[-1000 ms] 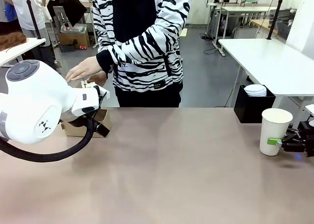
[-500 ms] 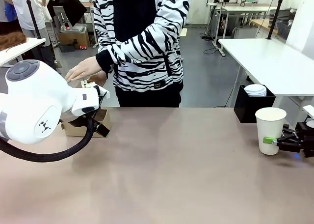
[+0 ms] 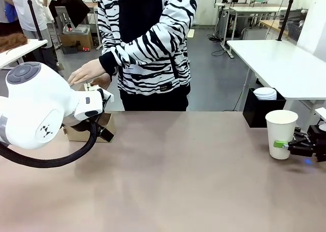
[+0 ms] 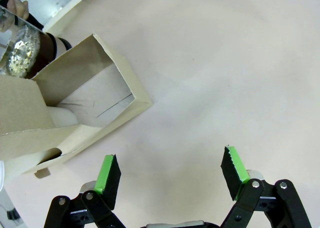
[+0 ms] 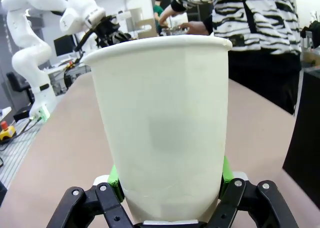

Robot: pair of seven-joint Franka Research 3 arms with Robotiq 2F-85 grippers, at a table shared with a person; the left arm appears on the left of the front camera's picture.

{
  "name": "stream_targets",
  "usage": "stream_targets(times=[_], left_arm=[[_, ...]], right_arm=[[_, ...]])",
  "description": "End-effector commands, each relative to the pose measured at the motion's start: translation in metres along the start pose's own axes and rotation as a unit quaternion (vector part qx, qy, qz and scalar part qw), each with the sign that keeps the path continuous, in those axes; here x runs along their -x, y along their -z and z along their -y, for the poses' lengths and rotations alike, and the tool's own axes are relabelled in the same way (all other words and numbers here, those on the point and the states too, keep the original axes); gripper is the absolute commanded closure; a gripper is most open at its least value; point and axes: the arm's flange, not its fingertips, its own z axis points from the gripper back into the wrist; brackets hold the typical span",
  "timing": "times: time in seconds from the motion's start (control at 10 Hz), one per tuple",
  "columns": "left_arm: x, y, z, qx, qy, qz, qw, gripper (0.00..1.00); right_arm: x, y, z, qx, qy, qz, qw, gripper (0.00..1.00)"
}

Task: Pour a drink into a cup and package it in a carrier.
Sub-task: Pick up the 600 ml Paper Cup and place it in the middle top area of the table.

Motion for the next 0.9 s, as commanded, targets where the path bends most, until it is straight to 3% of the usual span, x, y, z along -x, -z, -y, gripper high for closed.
stream_targets(times=[0.0,0.4,0.5,0.8], left_arm=[[0.0,0.0,0.0,0.001,0.0,0.0,1.0,0.0],[0.0,0.0,0.0,0.001,0.0,0.0,1.0,0.0],[0.0,0.0,0.0,0.001,0.0,0.0,1.0,0.0],[0.0,0.0,0.0,0.001,0.0,0.0,1.0,0.0]], right_arm=[[-0.049,0.024,-0.015,0.035,0.013,0.01,0.999,0.2],[-0.1,0.121,0.0,0.045,0.03,0.025,0.998,0.2],[-0.103,0.155,0.013,0.031,0.045,0.04,0.998,0.2],[-0.088,0.237,0.053,0.072,0.041,0.078,0.993,0.2]])
